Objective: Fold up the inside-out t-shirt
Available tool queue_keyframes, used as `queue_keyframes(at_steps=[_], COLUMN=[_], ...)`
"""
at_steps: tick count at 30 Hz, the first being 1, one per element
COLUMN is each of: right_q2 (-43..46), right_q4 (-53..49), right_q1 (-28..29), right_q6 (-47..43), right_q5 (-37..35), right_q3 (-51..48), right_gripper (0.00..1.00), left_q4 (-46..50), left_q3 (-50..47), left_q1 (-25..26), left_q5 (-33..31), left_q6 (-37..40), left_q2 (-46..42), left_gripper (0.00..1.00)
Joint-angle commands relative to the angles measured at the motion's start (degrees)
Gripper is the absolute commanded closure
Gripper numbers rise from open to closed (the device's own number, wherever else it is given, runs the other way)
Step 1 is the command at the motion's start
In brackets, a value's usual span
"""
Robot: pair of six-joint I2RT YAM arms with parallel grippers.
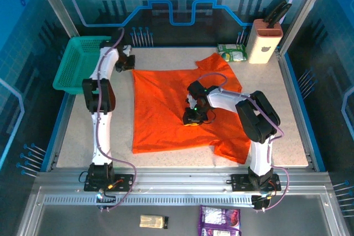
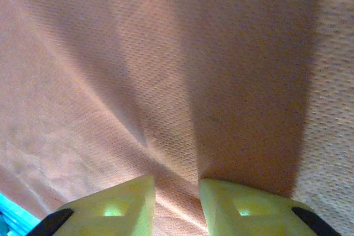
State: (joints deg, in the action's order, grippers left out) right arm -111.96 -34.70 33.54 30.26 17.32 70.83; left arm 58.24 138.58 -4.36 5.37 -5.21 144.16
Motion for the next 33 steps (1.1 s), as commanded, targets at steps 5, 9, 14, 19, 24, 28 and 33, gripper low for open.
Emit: queue_keyframes(at_steps=[5, 9, 14, 19, 24, 28, 33], right_q2=[-3.1, -2.5, 0.4, 4.3, 4.3, -0.4, -9.1], right_q4=[-2.2, -2.3, -2.4, -3.4, -3.7, -3.7, -3.2], right_q1=[-0.7, -0.6, -0.7, -2.1, -7.8, -14.0, -19.7], right_q6=[0.9, 0.9, 1.2, 0.1, -2.2, -3.9, -5.3], right_q5=[-3.8, -3.5, -2.5, -2.7, -3.3, -1.5, 2.5], right_q3=[-4.0, -3.4, -1.6, 3.1, 10.4, 18.2, 30.7], right_gripper=[0.69, 0.67, 0.6, 0.58, 0.55, 0.53, 0.49], left_q4=[-8.1, -8.8, -8.6, -11.3, -17.4, -21.9, -26.2], left_q3=[-4.0, -2.8, -4.6, -15.8, -35.9, -50.0, -64.1], left_q1=[-3.0, -3.0, -2.9, -1.9, 3.3, 9.5, 17.4], left_q5=[6.1, 7.3, 6.4, 7.0, 6.7, 6.6, 6.1], left_q6=[-16.7, -19.3, -19.2, -18.6, -19.0, -21.3, -25.5], left_q2=[-5.4, -3.7, -6.0, -14.2, -27.0, -34.7, -39.0], left_gripper=[1.0, 0.82, 0.72, 0.7, 0.7, 0.71, 0.72])
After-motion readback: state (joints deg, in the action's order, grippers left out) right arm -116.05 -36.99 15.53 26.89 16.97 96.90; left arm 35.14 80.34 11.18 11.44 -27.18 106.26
